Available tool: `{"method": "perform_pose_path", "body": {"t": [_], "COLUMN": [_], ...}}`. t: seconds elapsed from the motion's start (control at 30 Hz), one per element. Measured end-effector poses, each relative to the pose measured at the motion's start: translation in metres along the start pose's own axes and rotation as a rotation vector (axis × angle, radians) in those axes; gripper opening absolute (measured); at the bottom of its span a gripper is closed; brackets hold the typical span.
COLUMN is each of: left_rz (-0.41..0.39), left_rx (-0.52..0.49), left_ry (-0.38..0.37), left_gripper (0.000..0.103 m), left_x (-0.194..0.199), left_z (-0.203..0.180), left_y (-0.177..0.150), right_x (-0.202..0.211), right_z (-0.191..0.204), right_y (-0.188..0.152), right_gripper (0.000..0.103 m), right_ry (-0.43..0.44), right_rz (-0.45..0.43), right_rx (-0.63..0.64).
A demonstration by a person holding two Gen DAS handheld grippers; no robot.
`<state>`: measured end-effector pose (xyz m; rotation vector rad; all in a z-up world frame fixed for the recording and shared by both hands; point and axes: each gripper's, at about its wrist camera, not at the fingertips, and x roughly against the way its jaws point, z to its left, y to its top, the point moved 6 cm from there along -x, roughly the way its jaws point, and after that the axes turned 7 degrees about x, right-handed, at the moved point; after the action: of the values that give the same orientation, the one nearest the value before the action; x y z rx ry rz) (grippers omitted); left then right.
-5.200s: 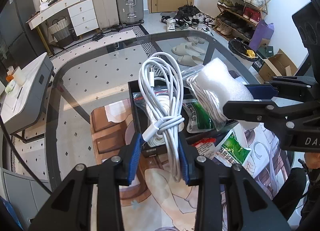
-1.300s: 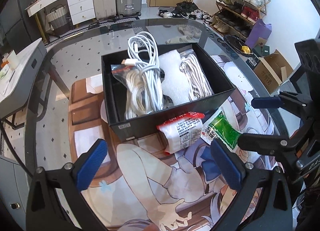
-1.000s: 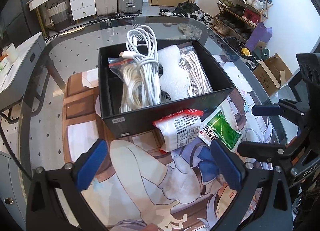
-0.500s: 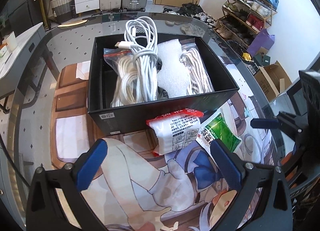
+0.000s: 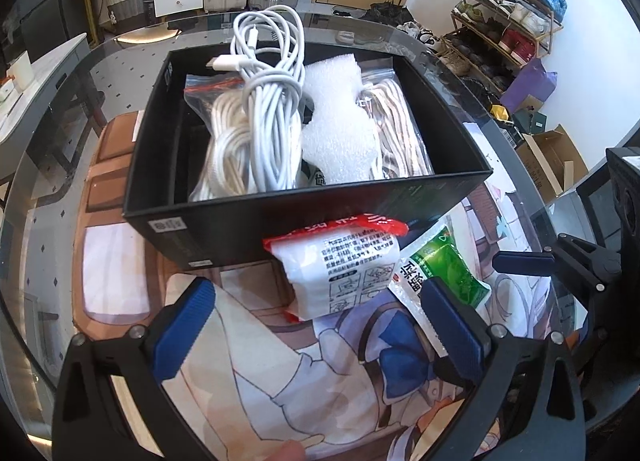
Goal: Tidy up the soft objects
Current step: 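Move left tool to the red-white packet while right tool approaches the green sachet, then close left tool on the red-white packet while right tool grasps the green sachet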
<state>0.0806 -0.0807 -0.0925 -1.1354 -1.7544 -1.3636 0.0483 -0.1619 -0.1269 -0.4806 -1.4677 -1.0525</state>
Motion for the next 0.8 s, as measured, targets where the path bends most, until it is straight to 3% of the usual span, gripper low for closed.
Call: {"method": "perform_pose_path", "body": {"t": [0.6, 0.8], "left_rz": [-0.004, -0.011], "left_rx": [0.076, 0.060], "left_ry": [0.036, 0.065], "left_gripper": [0.103, 0.103], "left_x": [-0.020, -0.024], "left_z": [0.005, 0.000], "left_y": [0.007, 0.008], "right_x": [-0.033, -0.039], "right_z": [0.013, 0.019], "right_y": [0.010, 0.010], "right_gripper": [0.101, 0.101], "right_ry": [-0.070, -0.095], "right_rz": [0.027, 0.025], "right_rx": [0.053, 0.063]}}
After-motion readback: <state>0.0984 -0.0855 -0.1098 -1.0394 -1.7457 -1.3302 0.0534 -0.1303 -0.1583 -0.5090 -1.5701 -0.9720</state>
